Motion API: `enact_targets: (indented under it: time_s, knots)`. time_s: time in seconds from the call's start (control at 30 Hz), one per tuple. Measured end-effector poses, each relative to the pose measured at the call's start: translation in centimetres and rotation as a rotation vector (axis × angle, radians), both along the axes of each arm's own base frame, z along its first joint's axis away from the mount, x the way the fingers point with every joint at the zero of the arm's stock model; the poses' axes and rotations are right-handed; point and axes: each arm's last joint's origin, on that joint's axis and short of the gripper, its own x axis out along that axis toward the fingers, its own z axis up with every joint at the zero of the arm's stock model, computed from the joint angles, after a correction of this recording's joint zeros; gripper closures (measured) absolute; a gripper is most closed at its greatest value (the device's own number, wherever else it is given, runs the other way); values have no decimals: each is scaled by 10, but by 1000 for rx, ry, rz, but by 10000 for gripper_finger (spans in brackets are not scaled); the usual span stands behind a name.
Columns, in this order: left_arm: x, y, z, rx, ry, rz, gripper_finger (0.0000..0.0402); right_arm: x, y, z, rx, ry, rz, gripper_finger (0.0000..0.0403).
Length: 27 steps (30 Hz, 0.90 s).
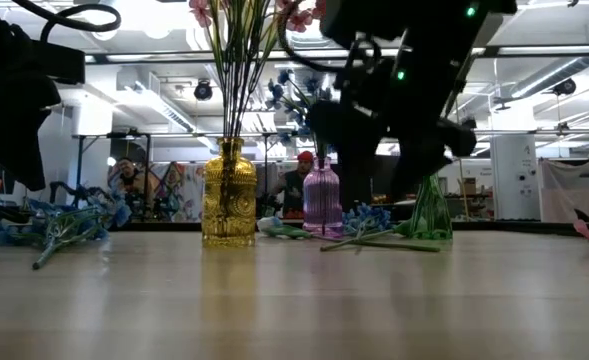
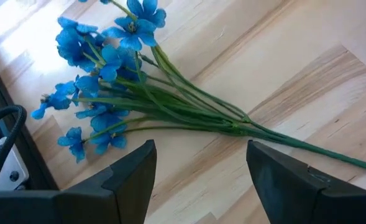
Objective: Sort flowers into vase by color
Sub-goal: Put the left white flower into the green flower vase
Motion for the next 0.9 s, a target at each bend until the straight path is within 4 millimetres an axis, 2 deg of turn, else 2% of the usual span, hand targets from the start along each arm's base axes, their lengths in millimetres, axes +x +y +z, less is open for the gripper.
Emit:
enact_targets:
  time_s: [0.23,0.53,0.67,0.9]
  knots:
    - [1,0,0,21,-1,-32,167,9,-8,-27,-15,28,-17,78]
    - [1,1,1,49,-9,-57,167,13,-15,-35,-19,24,-4,83]
    - [1,1,1,53,-6,-66,167,12,-14,-37,-18,20,1,122]
    - [1,1,1,54,-6,-67,167,10,-13,-41,30,23,19,234]
